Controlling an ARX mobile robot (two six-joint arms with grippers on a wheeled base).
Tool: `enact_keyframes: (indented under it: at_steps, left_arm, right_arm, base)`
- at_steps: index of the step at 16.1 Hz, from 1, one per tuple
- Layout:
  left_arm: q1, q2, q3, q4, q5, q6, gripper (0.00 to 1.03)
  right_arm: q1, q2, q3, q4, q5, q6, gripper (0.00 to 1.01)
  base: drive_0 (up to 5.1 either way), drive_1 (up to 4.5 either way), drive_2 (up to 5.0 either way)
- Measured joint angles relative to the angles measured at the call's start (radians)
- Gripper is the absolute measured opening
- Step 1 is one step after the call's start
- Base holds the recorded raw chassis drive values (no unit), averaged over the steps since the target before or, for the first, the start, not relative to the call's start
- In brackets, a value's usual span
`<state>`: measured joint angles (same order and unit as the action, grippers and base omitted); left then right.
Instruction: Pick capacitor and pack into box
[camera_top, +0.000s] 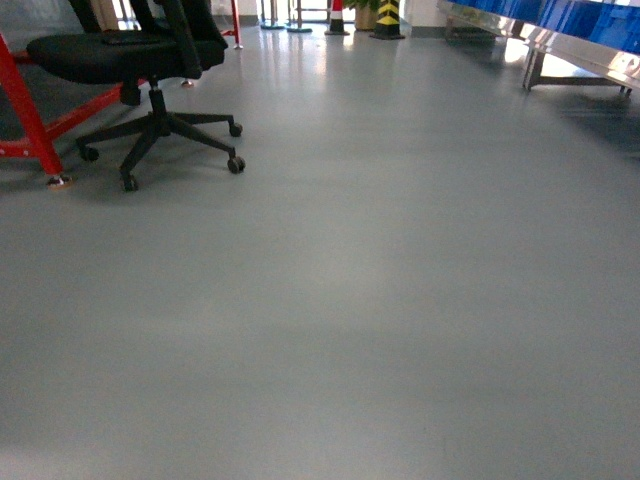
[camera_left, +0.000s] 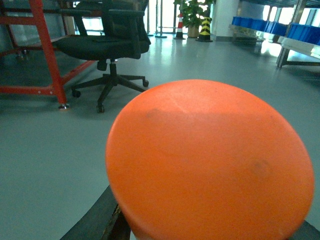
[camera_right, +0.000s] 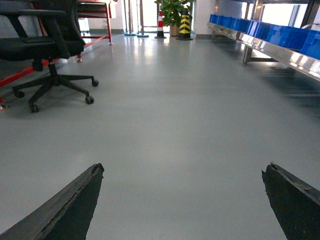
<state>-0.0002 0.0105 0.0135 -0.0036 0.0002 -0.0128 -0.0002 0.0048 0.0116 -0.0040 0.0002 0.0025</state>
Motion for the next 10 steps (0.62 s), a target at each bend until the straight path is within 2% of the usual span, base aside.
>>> enact_keyframes:
  at_steps: [10]
  left_arm:
    - [0.0, 0.0, 0.0, -0.002, -0.001, 0.0, 0.44]
  right_arm:
    - [0.0, 0.0, 0.0, 0.001, 0.0, 0.0, 0.98]
  base:
    - [-5.0, 2.49, 2.5]
